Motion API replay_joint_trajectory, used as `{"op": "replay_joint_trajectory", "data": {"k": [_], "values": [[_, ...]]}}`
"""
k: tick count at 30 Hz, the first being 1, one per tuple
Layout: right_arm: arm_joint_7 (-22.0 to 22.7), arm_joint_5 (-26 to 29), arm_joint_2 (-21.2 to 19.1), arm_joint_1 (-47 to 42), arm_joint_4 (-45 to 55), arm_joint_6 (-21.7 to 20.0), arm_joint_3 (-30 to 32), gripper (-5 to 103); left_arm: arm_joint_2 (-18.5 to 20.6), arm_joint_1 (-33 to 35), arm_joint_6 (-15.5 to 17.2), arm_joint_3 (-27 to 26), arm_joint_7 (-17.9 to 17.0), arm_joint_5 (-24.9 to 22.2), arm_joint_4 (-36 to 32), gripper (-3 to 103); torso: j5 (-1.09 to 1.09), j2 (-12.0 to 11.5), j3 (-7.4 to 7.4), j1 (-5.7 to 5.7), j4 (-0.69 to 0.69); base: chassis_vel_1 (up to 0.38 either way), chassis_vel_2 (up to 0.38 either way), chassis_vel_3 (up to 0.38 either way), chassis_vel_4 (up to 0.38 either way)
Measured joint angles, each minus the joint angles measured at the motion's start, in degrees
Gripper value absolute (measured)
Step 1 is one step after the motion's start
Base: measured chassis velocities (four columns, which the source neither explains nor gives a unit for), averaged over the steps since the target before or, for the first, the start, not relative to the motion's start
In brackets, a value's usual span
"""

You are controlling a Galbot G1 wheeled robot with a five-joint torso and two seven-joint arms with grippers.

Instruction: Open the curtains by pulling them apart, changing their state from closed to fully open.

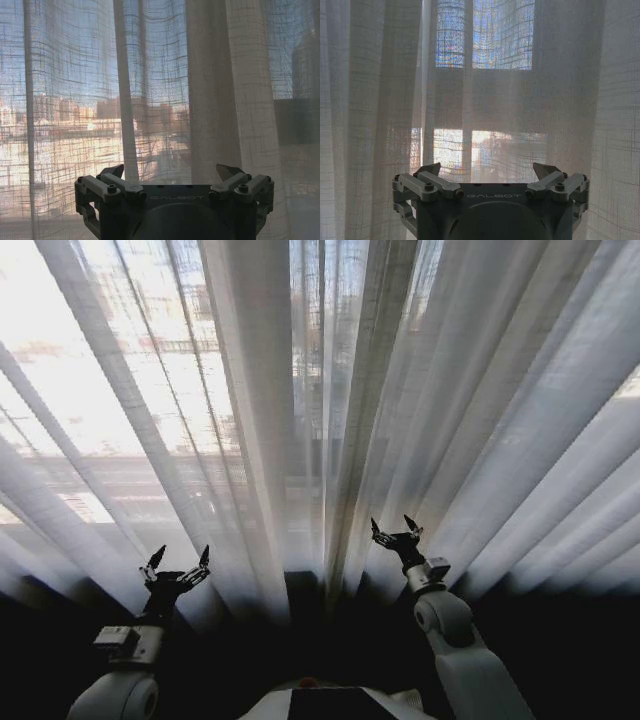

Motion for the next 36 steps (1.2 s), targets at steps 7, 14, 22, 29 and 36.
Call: {"op": "replay_joint_trajectory", "data": {"k": [7, 14, 22, 29, 36], "values": [[0.9, 0.3, 1.2, 4.0, -3.2, -1.7, 0.0, 100, -0.3, 0.6, -0.7, -0.3, 0.0, 0.0, -0.4, 100, 0.03, 0.0, 0.03, 0.07, -0.01, 0.007, -0.002, -0.008, 0.003], [1.6, 0.4, 1.4, 7.0, -6.6, -1.8, 0.7, 100, -1.5, 0.8, -1.0, 0.1, 0.0, 0.5, -0.5, 100, 0.01, 0.0, 0.03, 0.06, -0.01, 0.000, 0.000, 0.000, 0.000], [1.9, 0.5, 1.3, 7.8, -7.4, -1.9, 0.8, 84, -1.6, 0.9, -1.6, -0.3, 0.0, 0.2, -0.9, 100, 0.01, 0.0, 0.03, 0.06, -0.01, 0.000, 0.000, 0.000, 0.000], [1.9, 0.3, 1.0, 6.7, -6.1, -1.8, 0.6, 57, -1.9, 0.6, -1.9, 0.1, 0.0, 0.1, -1.2, 100, 0.00, 0.0, 0.02, 0.05, -0.01, 0.000, 0.000, 0.000, 0.000], [1.9, 0.2, 1.0, 6.1, -5.2, -1.9, 0.7, 30, -1.6, 0.0, -1.1, 0.1, -0.1, 0.1, -1.2, 100, 0.01, 0.0, 0.02, 0.05, -0.01, 0.000, 0.000, 0.000, 0.000]]}}
